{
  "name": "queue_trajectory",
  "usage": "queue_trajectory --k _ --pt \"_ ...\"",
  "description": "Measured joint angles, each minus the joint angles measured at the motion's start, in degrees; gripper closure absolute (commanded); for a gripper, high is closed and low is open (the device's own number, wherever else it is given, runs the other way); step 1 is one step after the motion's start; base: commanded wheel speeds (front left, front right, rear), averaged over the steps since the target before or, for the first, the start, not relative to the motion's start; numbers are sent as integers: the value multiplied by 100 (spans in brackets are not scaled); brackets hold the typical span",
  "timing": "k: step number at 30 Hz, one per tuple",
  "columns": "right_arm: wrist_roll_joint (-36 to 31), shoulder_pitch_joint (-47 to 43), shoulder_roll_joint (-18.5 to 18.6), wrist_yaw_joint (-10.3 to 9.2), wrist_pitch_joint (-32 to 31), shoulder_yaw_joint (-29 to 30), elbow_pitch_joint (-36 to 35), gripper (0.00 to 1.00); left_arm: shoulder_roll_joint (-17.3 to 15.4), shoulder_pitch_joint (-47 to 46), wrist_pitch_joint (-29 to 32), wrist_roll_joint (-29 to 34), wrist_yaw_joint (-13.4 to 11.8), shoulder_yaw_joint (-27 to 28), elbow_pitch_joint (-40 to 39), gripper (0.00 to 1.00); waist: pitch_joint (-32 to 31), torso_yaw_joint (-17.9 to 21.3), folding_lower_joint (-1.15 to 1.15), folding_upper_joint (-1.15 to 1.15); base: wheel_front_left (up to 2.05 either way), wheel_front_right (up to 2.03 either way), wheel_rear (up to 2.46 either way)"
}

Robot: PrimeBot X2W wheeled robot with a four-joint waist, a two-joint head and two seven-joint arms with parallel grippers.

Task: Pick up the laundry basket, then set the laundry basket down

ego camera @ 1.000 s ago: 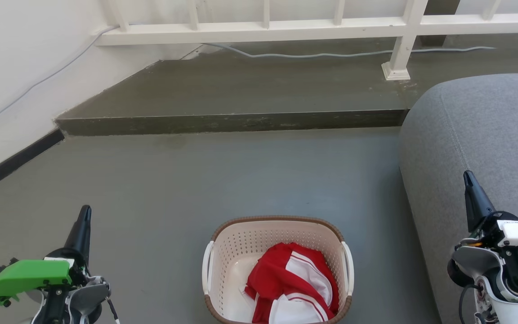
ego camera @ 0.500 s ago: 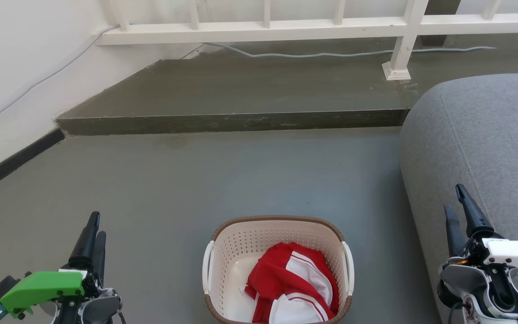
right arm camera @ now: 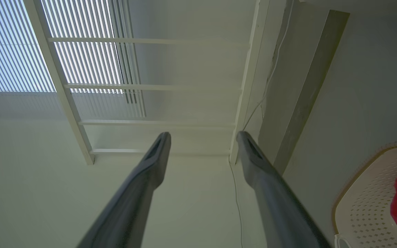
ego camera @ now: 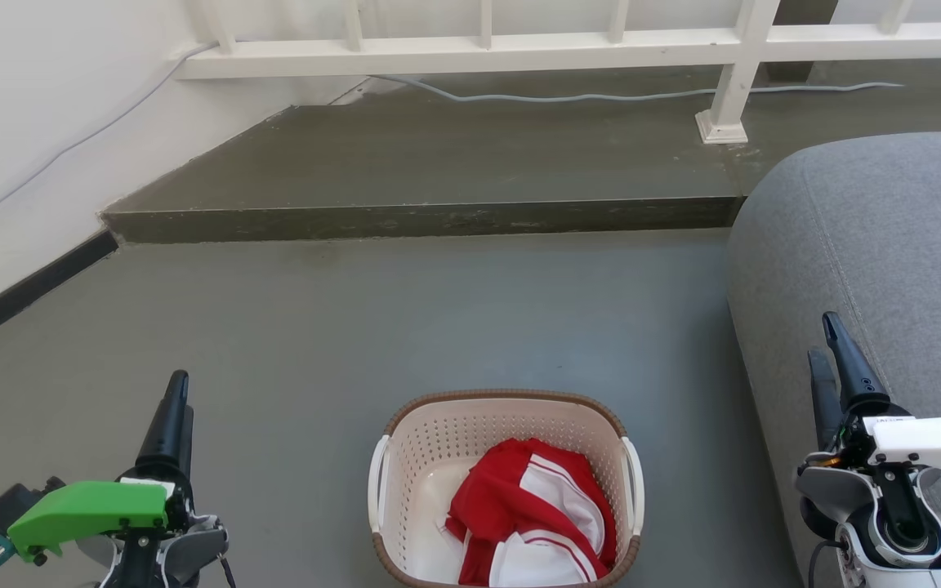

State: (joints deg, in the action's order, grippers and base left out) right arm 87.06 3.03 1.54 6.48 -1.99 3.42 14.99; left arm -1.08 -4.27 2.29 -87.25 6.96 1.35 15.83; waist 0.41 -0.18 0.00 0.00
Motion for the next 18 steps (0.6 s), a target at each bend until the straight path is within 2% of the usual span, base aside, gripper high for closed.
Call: queue_trajectory --k 9,18 --pt "-521 6 130 0 193 -245 -86 0 -242 -7 -211 802 0 -325 -41 0 13 -1 0 0 0 0 0" --pt "-1345 34 350 1 381 -558 -140 0 -404 -14 -397 1762 -8 -555 -59 0 22 16 0 0 0 0 0"
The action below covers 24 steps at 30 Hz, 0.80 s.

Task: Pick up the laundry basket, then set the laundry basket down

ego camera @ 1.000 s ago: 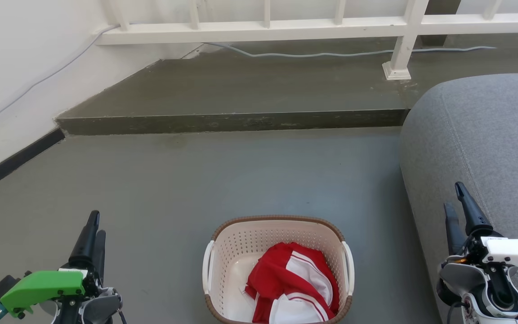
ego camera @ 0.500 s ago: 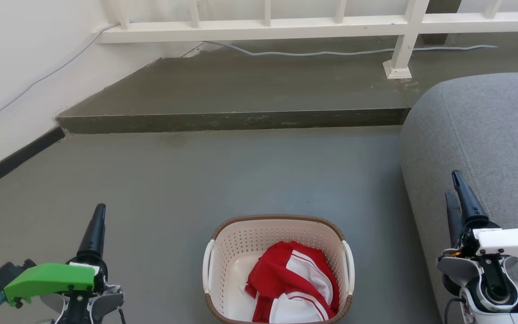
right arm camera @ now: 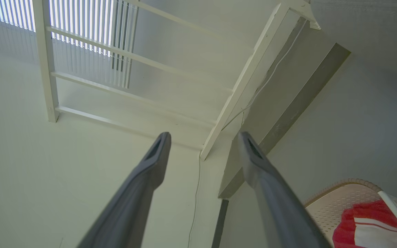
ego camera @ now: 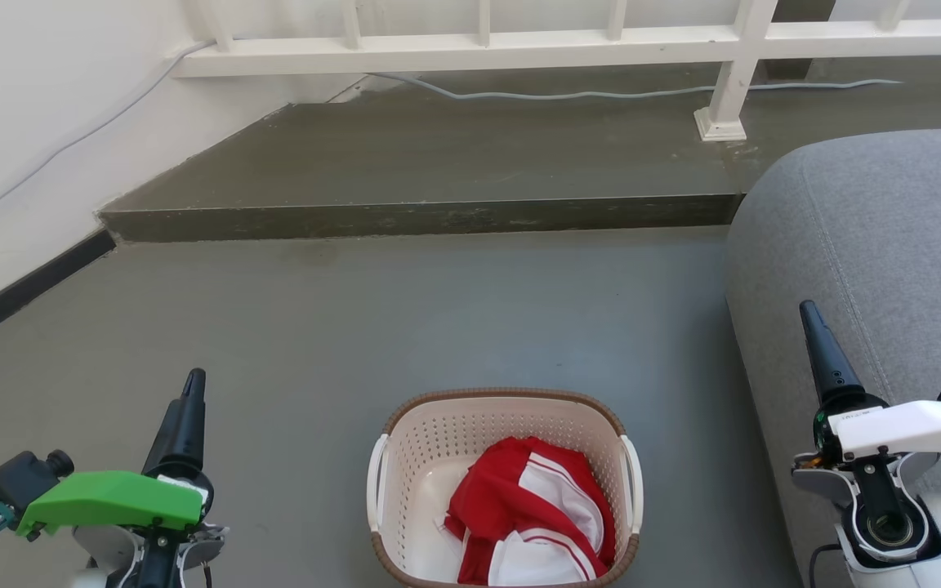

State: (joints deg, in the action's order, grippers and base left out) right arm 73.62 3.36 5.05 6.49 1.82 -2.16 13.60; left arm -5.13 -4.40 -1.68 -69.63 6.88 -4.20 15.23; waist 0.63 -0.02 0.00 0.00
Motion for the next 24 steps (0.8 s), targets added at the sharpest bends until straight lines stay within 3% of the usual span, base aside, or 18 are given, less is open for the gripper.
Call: queue_trajectory --k 9,24 --pt "-1166 138 215 -2 178 -189 -83 0 -3 -33 -197 900 -111 -130 -145 0 7 10 0 0 0 0 0" --pt "-2410 205 112 -154 479 -382 -253 0 23 -74 -495 2174 -243 -327 -309 0 19 -17 0 0 0 0 0"
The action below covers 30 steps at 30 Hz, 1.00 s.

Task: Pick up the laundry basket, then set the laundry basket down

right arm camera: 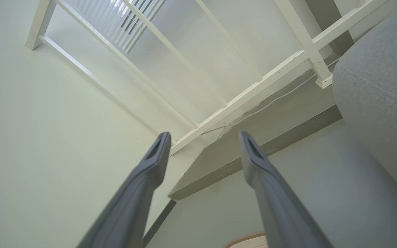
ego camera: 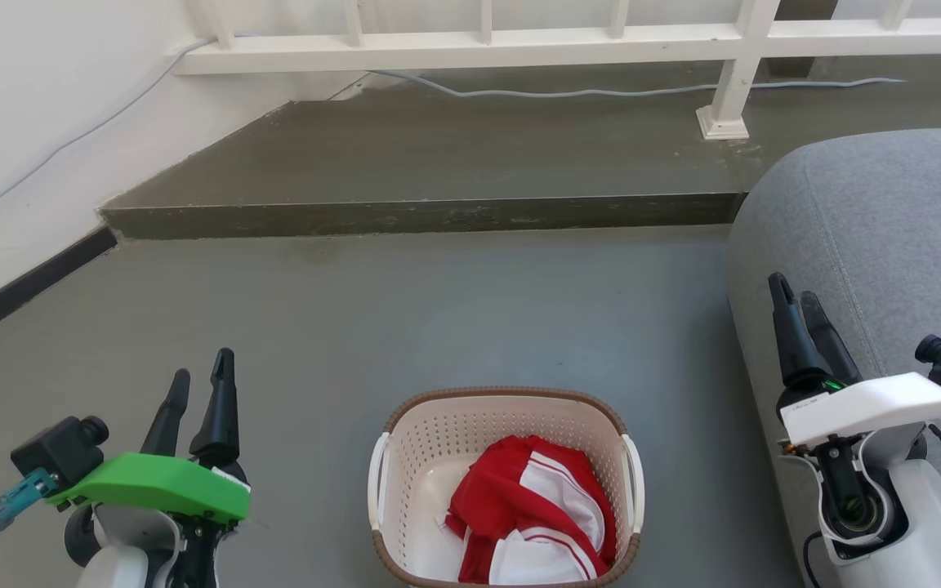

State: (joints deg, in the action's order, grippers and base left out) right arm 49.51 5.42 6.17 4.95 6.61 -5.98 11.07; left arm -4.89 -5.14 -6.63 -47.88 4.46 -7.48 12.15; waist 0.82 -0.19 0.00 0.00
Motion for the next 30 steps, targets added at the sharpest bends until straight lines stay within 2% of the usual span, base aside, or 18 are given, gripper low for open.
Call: queue_trajectory --k 30 --pt "-2299 25 -60 -2 602 -209 -193 0 71 -10 -612 2167 13 -35 -276 0 3 21 0 0 0 0 0"
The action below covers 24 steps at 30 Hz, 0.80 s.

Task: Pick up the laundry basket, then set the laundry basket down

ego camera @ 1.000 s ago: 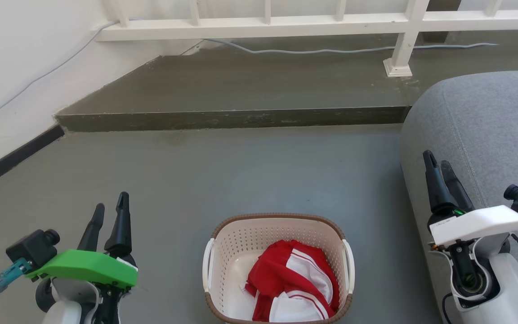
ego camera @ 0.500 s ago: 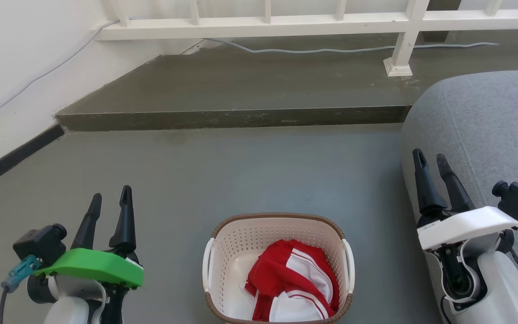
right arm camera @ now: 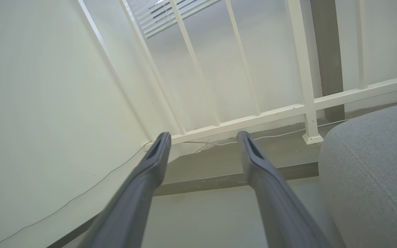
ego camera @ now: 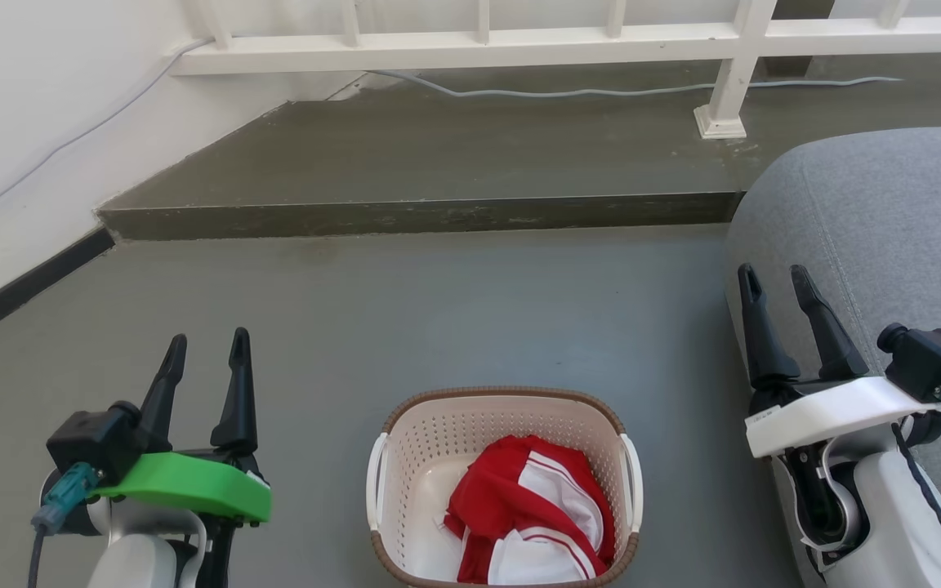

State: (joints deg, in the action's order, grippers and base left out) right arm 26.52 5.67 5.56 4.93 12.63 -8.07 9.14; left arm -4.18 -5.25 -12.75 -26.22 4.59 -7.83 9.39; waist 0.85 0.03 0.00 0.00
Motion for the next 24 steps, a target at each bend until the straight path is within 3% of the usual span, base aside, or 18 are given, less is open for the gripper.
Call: queue_trajectory --k 9,24 --pt "-634 28 -7 4 177 -23 -64 0 16 0 -151 631 51 -10 -68 0 14 12 0 0 0 0 0" --pt "-695 83 -44 57 180 36 -32 0 113 0 -151 644 123 45 -67 0 14 36 0 0 0 0 0"
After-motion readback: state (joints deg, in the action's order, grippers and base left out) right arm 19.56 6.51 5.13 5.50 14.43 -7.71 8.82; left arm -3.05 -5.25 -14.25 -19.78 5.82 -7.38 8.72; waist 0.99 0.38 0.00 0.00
